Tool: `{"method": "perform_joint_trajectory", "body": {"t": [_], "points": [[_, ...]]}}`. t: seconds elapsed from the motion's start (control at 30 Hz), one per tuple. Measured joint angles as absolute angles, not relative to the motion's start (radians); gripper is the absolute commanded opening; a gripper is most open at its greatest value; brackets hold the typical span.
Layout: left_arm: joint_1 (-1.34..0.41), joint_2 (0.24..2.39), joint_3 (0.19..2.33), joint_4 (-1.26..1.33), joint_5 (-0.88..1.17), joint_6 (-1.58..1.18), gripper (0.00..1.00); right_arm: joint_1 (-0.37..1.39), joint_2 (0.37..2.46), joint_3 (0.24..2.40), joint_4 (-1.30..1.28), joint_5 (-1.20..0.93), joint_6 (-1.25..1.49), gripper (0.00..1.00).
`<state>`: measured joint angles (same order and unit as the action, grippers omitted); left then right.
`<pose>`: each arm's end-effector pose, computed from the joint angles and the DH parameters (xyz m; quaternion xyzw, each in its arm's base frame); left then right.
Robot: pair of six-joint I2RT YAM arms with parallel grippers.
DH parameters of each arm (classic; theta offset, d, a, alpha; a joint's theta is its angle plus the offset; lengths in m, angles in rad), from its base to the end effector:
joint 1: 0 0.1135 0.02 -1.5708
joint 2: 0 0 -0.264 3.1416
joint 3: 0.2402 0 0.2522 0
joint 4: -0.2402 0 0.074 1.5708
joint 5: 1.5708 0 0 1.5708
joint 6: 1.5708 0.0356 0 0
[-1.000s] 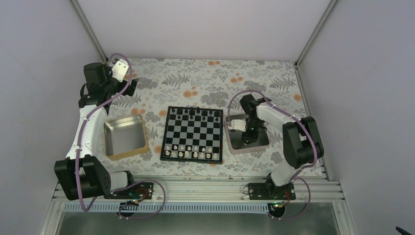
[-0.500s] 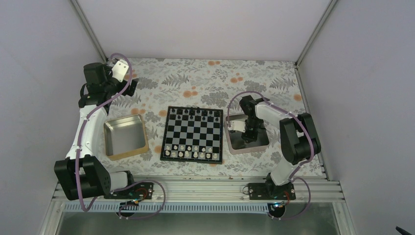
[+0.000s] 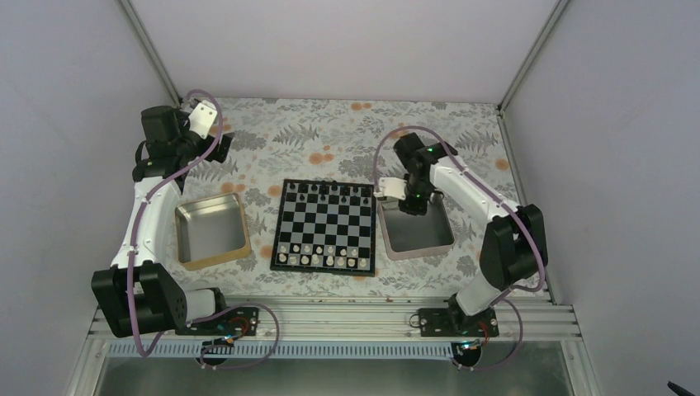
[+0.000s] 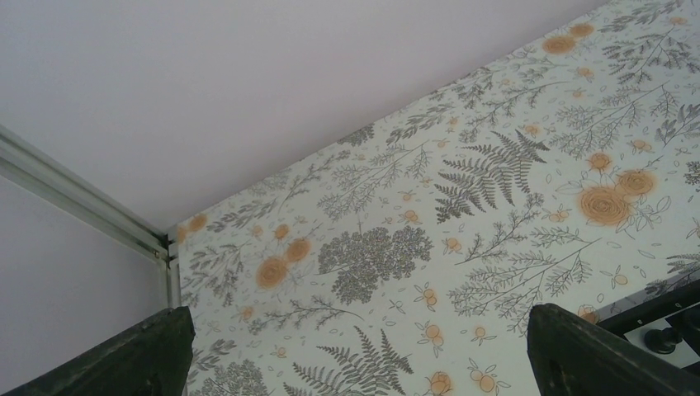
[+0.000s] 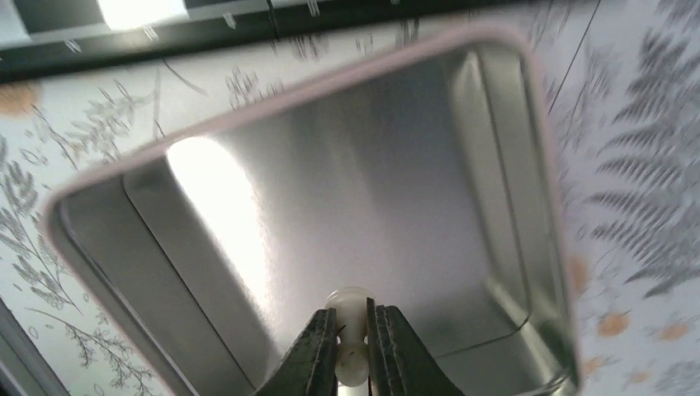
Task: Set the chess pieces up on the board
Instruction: Place the chess piece on the chessboard.
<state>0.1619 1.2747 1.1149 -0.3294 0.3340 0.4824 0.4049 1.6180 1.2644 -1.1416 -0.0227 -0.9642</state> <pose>0.2875 0.0351 0.3357 0.2194 0.8209 0.0256 0.5267 0.2674 0.1155 0.2394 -0.6322 0.7738 0.0005 0.0395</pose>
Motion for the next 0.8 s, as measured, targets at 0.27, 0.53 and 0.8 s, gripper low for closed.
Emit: {"method": "perform_joint_trajectory", "body": {"t": [0.27,0.53,0.8], "points": [[0.162,1.274,1.115,-0.331,0.334,0.482,1.0,0.647,1.632,1.362,-1.18,-0.024,-0.927,0.11],[0.162,1.274,1.115,-0.331,0.334,0.482,1.0,0.793,1.74,1.35,-1.164,-0.076,-0.907,0.11],[0.162,1.274,1.115,-0.331,0.334,0.482,1.0,0.852,1.776,1.3,-1.126,-0.122,-0.896,0.11]]}}
